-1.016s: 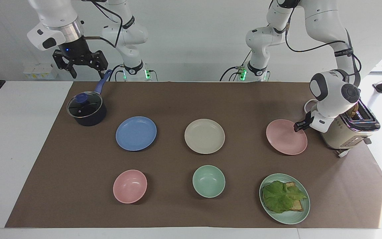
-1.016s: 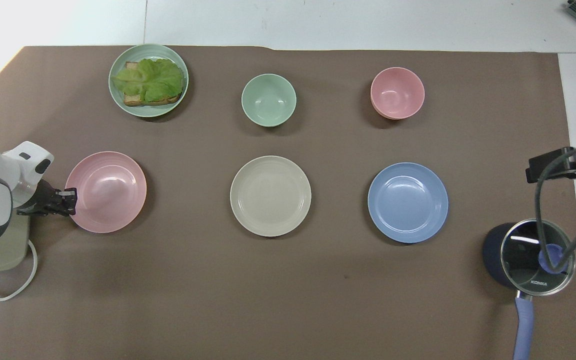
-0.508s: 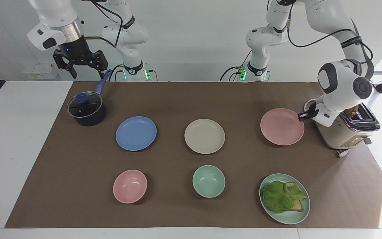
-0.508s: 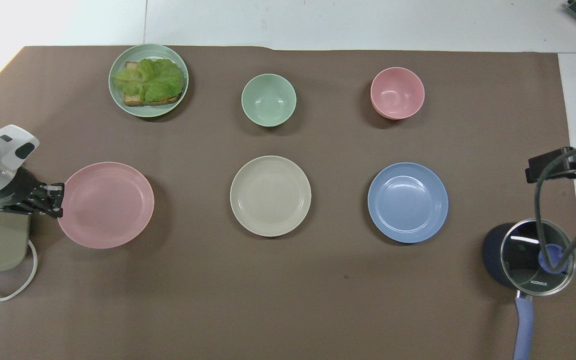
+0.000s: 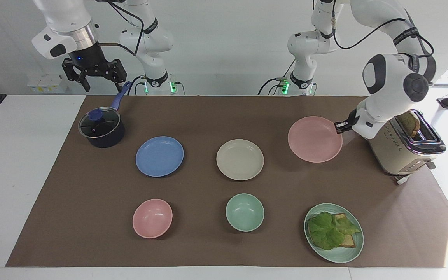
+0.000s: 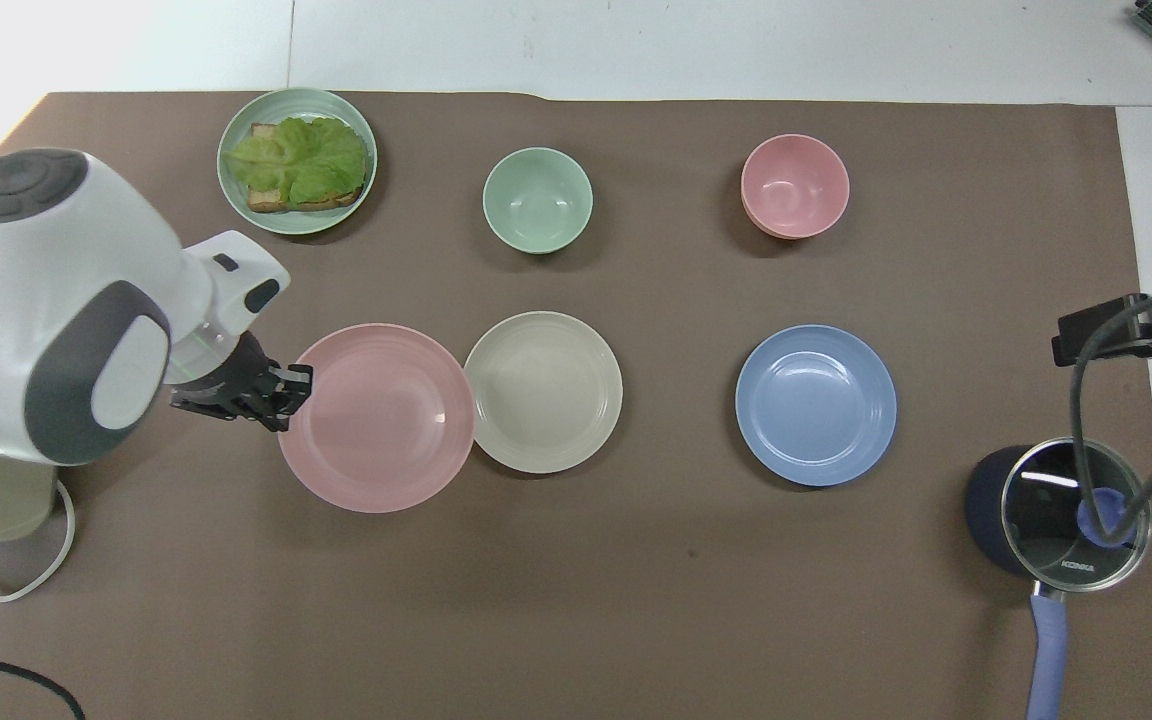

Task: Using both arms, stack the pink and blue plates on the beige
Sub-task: 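Carry the pink plate with the left gripper onto the beige plate, then open the left gripper and withdraw it while the right gripper reaches out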

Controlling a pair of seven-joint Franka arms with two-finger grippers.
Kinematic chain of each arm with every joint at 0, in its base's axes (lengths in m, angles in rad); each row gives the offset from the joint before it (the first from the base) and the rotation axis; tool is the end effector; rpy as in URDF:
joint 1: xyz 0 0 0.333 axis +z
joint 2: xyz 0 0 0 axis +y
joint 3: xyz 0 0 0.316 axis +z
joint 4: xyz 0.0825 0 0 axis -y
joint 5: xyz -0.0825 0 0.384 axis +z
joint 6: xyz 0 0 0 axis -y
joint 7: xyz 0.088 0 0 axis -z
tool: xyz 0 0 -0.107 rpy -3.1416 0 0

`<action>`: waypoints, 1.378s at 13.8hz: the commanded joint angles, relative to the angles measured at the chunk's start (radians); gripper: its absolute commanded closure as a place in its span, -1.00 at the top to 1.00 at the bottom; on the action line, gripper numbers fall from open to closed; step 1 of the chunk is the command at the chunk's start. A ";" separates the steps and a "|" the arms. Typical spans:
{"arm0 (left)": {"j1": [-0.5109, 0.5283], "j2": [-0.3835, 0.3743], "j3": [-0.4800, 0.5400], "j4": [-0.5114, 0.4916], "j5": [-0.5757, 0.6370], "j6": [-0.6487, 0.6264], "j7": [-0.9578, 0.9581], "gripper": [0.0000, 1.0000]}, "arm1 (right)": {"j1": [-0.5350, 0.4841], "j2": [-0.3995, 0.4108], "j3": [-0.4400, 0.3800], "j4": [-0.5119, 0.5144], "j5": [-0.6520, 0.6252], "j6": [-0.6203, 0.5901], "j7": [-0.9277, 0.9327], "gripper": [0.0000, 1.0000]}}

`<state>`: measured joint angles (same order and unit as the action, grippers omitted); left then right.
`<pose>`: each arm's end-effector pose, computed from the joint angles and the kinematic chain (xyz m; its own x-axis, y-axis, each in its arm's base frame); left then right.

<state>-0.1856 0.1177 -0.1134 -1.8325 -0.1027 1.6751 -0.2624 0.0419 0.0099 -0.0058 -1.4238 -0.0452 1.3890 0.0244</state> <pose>0.5347 -0.1732 0.4457 0.9568 -0.0174 -0.2904 -0.0077 -0.9994 0.0343 0.5377 0.0140 0.6717 0.9991 0.0035 -0.0434 0.0055 -0.9989 0.0459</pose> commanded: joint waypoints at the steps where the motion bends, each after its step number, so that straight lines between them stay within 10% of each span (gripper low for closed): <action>1: -0.113 0.007 0.020 -0.086 -0.057 0.180 -0.035 -1.00 | -0.007 -0.004 0.003 0.002 0.004 0.007 0.011 1.00; 8: -0.201 0.119 0.020 -0.117 -0.089 0.459 -0.046 -1.00 | -0.007 -0.004 -0.002 -0.001 0.004 0.004 0.011 1.00; 9: -0.199 0.119 0.020 -0.116 -0.089 0.460 -0.038 -0.47 | -0.007 -0.005 -0.002 -0.003 0.004 0.002 0.011 1.00; 10: -0.198 0.123 0.020 -0.114 -0.089 0.460 -0.037 0.65 | -0.007 -0.005 -0.002 -0.003 0.004 0.002 0.011 1.00; 11: -0.198 0.125 0.020 -0.111 -0.089 0.457 -0.047 1.00 | -0.007 -0.005 -0.002 -0.004 0.004 0.002 0.011 1.00; 19: 0.043 0.079 0.032 0.064 0.024 0.157 -0.024 1.00 | -0.008 -0.005 -0.003 -0.006 0.004 0.008 0.009 1.00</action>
<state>-0.2129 0.2232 -0.0747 -1.8202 -0.1357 1.9127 -0.2964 0.0415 0.0099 -0.0098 -1.4238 -0.0452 1.3890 0.0244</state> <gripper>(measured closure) 0.000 0.000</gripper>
